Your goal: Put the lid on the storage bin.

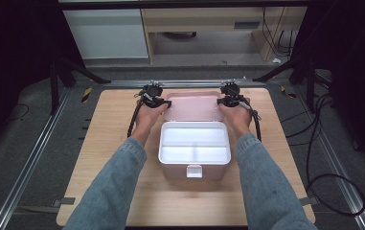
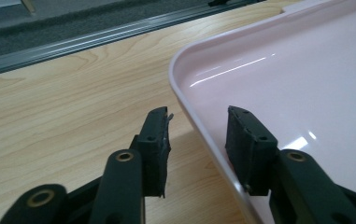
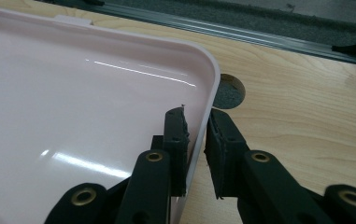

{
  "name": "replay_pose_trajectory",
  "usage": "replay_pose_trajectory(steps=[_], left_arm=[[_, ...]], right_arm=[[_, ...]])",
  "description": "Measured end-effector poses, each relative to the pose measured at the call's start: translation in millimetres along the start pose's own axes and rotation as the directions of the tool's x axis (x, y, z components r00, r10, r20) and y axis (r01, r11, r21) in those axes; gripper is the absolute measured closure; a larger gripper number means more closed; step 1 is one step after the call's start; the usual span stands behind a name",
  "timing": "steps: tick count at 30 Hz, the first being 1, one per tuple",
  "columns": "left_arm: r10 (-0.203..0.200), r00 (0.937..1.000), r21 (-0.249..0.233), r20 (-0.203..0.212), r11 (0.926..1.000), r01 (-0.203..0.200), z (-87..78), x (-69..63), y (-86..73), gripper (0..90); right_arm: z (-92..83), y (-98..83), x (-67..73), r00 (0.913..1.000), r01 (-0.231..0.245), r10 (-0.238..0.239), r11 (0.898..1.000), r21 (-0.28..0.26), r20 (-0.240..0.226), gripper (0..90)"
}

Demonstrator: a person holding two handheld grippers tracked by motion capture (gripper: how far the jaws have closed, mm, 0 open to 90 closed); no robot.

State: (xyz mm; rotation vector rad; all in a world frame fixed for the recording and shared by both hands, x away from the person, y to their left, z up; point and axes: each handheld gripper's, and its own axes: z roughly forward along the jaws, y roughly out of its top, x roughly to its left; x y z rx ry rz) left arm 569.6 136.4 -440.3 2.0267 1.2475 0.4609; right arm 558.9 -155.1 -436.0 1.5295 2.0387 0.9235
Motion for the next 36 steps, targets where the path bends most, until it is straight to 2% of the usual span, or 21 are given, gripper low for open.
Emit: replay_pose_trajectory(steps=[2,7,9,10,11,21,28,32,34,36], left_arm=[[-0.005,0.9998,0.000,0.018,1.0000,0.005,-1.1,-0.9,0.5,63.4],[-0.037,0.9991,-0.030,0.020,0.9988,0.038,-8.1,-1.2,3.4,70.6],[-0.033,0.9994,-0.043,0.013,0.9985,0.034,-12.3,-3.2,5.3,72.2],[-0.012,0.9998,-0.068,0.019,0.9976,0.013,-14.0,-3.5,7.0,73.0],[-0.025,0.9997,-0.054,0.003,0.9982,0.025,-17.8,-4.9,7.1,73.9],[-0.011,0.9997,-0.124,-0.023,0.9922,0.008,-46.0,-17.4,14.9,80.0],[-0.008,0.9992,-0.145,-0.039,0.9894,0.002,-59.9,-23.8,17.2,81.8],[0.004,0.9989,-0.149,-0.047,0.9888,-0.011,-66.3,-26.3,18.5,82.1],[0.006,0.9988,-0.150,-0.049,0.9886,-0.013,-70.2,-26.3,18.4,82.2],[0.007,0.9988,-0.154,-0.048,0.9879,-0.014,-73.6,-27.2,18.4,82.2]], right_arm=[[-1.2,0.4,0.5,1.0000,-0.002,0.002,1.000,-0.005,0.001,79.1],[-5.8,1.7,0.5,1.0000,0.006,-0.006,1.000,-0.026,0.005,79.1],[-9.3,3.1,0.1,1.0000,0.003,-0.003,0.999,-0.036,0.004,79.2],[-10.4,3.7,0.1,1.0000,0.007,-0.007,0.999,-0.040,0.004,79.3],[-12.5,4.5,0.5,1.0000,0.005,-0.005,0.999,-0.045,0.007,79.4],[-34.8,9.1,0.5,0.9998,0.018,-0.017,0.996,-0.083,0.009,79.3],[-45.4,14.6,3.7,0.9999,0.012,-0.013,0.996,-0.091,-0.002,72.2],[-49.3,19.8,4.0,1.0000,0.004,-0.004,0.996,-0.085,0.000,76.2],[-53.6,21.4,4.2,0.9999,0.009,-0.008,0.995,-0.095,0.009,81.4],[-58.8,22.6,4.6,0.9999,0.011,-0.010,0.994,-0.108,0.010,82.2]])
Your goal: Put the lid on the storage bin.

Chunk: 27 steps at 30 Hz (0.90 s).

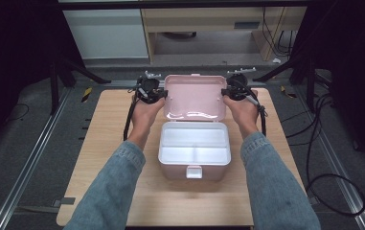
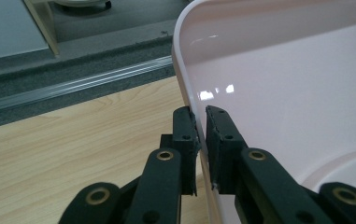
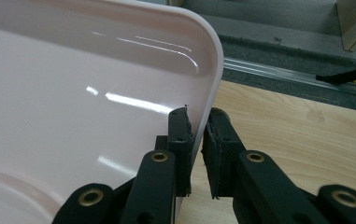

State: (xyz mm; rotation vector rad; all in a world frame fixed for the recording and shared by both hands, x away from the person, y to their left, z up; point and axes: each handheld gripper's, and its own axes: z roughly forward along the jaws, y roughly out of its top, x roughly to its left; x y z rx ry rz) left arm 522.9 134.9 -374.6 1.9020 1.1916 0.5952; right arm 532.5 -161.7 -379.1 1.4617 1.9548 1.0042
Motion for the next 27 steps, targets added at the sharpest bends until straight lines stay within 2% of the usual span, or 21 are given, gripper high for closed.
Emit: replay_pose_trajectory(steps=[6,11,14,21,25,27], left_arm=[[0.013,0.9999,-0.017,-0.006,0.9998,-0.013,-16.7,-3.5,0.4,81.7],[0.023,0.9997,-0.025,0.006,0.9994,-0.023,-34.3,-9.7,-2.9,79.8],[0.024,0.9996,-0.041,0.017,0.9989,-0.024,-45.1,-14.5,-7.7,77.2],[0.047,0.9980,-0.055,0.044,0.9975,-0.044,-65.2,-24.1,-27.9,65.5],[0.058,0.9972,-0.085,0.047,0.9950,-0.054,-76.5,-24.2,-43.6,58.3],[0.056,0.9967,-0.077,0.059,0.9957,-0.051,-77.7,-22.5,-54.3,57.4]], right_arm=[[-17.2,3.2,7.3,0.9997,0.026,-0.026,0.999,-0.041,0.002,83.6],[-35.0,1.5,13.9,0.9983,0.059,-0.058,0.995,-0.081,0.009,84.2],[-46.8,-1.7,16.1,0.9981,0.061,-0.061,0.992,-0.107,0.004,84.6],[-75.3,-14.6,20.6,0.9943,0.105,-0.107,0.983,-0.152,-0.003,84.1],[-89.0,-26.6,19.3,0.9938,0.104,-0.110,0.978,-0.182,-0.018,83.6],[-92.2,-31.5,19.2,0.9933,0.107,-0.114,0.974,-0.202,-0.020,83.7]])
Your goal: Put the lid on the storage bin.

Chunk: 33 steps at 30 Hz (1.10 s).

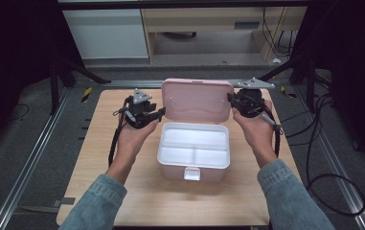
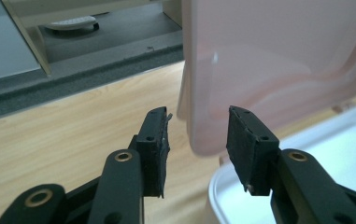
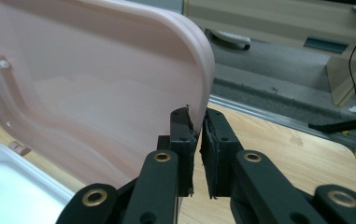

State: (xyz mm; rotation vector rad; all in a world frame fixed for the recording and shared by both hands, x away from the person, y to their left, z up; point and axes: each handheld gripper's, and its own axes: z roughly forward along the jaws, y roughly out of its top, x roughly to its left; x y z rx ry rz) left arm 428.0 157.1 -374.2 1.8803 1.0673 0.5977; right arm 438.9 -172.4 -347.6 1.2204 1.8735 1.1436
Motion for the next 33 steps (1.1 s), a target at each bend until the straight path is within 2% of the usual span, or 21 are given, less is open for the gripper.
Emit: replay_pose_trajectory(steps=[2,7,10,18,22,26,30,33], left_arm=[[-0.008,0.9999,-0.004,-0.009,1.0000,0.008,-1.2,3.2,-7.9,57.3],[-0.057,0.9981,-0.031,-0.024,0.9979,0.056,-8.0,16.4,-16.3,55.6],[-0.057,0.9973,-0.029,-0.047,0.9980,0.056,-11.6,24.4,-21.6,53.9],[-0.086,0.9940,-0.027,-0.068,0.9961,0.084,-21.8,38.3,-39.5,51.5],[-0.097,0.9930,-0.025,-0.069,0.9952,0.095,-29.0,41.9,-48.9,50.5],[-0.102,0.9920,-0.014,-0.074,0.9948,0.101,-34.5,46.5,-60.4,48.7],[-0.108,0.9909,0.012,-0.080,0.9939,0.109,-35.7,50.8,-72.8,45.6],[-0.112,0.9901,0.032,-0.084,0.9929,0.115,-33.2,53.2,-81.1,42.1]], right_arm=[[-0.6,-1.1,1.8,0.9997,0.022,-0.022,1.000,-0.007,0.012,83.7],[8.3,3.6,5.7,0.9990,0.039,-0.039,0.999,-0.003,0.023,84.6],[11.0,5.6,8.0,0.9990,0.041,-0.041,0.999,-0.008,0.020,84.9],[-9.7,-13.5,13.7,0.9974,0.072,-0.072,0.993,-0.093,-0.003,84.8],[-22.7,-24.5,18.4,0.9977,0.065,-0.066,0.994,-0.091,-0.016,83.7],[-37.0,-41.9,20.4,0.9968,0.035,-0.040,0.996,-0.081,-0.069,80.4],[-46.7,-60.6,21.8,0.9921,0.002,-0.009,0.998,-0.056,-0.125,77.0],[-51.0,-74.1,20.5,0.9868,-0.030,0.026,0.999,-0.025,-0.160,70.1]])
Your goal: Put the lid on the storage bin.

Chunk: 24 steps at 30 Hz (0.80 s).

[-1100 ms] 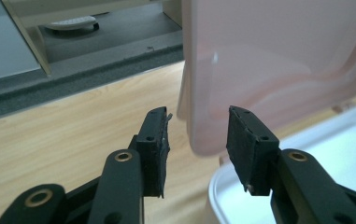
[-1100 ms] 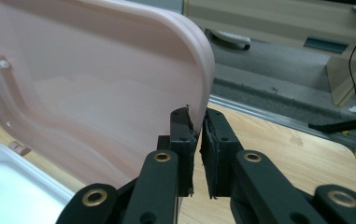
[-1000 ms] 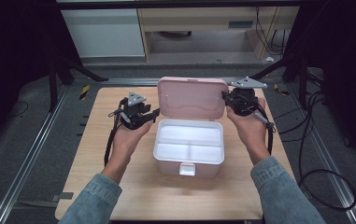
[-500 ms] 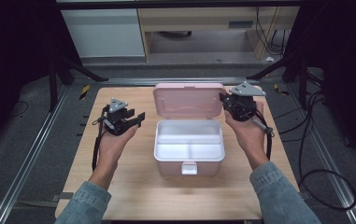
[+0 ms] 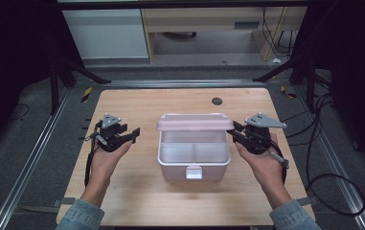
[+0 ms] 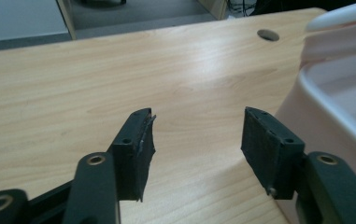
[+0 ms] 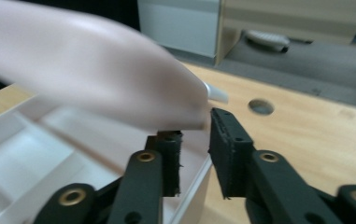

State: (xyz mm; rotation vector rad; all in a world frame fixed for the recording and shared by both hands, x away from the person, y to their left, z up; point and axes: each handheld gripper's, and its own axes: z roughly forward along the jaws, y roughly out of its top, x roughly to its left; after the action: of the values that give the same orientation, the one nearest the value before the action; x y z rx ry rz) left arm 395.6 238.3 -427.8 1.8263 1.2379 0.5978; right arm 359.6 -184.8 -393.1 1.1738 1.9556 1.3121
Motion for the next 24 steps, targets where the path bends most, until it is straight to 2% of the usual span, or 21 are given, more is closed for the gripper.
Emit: replay_pose_trajectory(steps=[5,10,12,15,18,20,21,24], left_arm=[[-0.010,0.9999,0.018,-0.007,0.9998,0.010,4.1,2.8,-6.7,37.7],[-0.003,0.9997,0.018,-0.024,0.9998,0.004,5.1,5.0,-8.3,35.0],[0.012,0.9992,0.022,-0.038,0.9997,-0.011,6.4,6.6,-8.6,32.6],[0.014,0.9985,0.035,-0.054,0.9993,-0.012,10.2,10.1,-9.9,26.9],[0.024,0.9976,0.050,-0.065,0.9985,-0.021,14.4,14.8,-12.5,18.9],[0.032,0.9966,0.061,-0.076,0.9978,-0.027,16.7,18.7,-14.7,14.4],[0.035,0.9959,0.070,-0.083,0.9971,-0.030,17.8,21.0,-16.1,12.9],[0.030,0.9955,0.086,-0.090,0.9960,-0.022,21.4,29.9,-21.9,10.0]], right_arm=[[-8.4,-17.8,-3.5,0.9998,-0.018,0.018,0.998,0.052,-0.002,58.8],[-18.4,-31.6,-12.5,0.9991,-0.041,0.040,0.996,0.077,0.013,55.2],[-23.6,-34.2,-16.2,0.9990,-0.030,0.028,0.997,0.074,0.036,50.8],[-25.6,-37.8,-26.5,0.9954,-0.036,0.030,0.997,0.073,0.091,42.5],[-21.6,-41.8,-40.4,0.9909,-0.063,0.053,0.995,0.074,0.123,33.4],[-16.2,-46.1,-50.1,0.9862,-0.062,0.050,0.995,0.073,0.158,27.0],[-12.6,-48.5,-55.7,0.9837,-0.080,0.066,0.994,0.080,0.167,23.1],[-0.3,-56.6,-70.2,0.9792,-0.100,0.079,0.989,0.109,0.187,18.4]])
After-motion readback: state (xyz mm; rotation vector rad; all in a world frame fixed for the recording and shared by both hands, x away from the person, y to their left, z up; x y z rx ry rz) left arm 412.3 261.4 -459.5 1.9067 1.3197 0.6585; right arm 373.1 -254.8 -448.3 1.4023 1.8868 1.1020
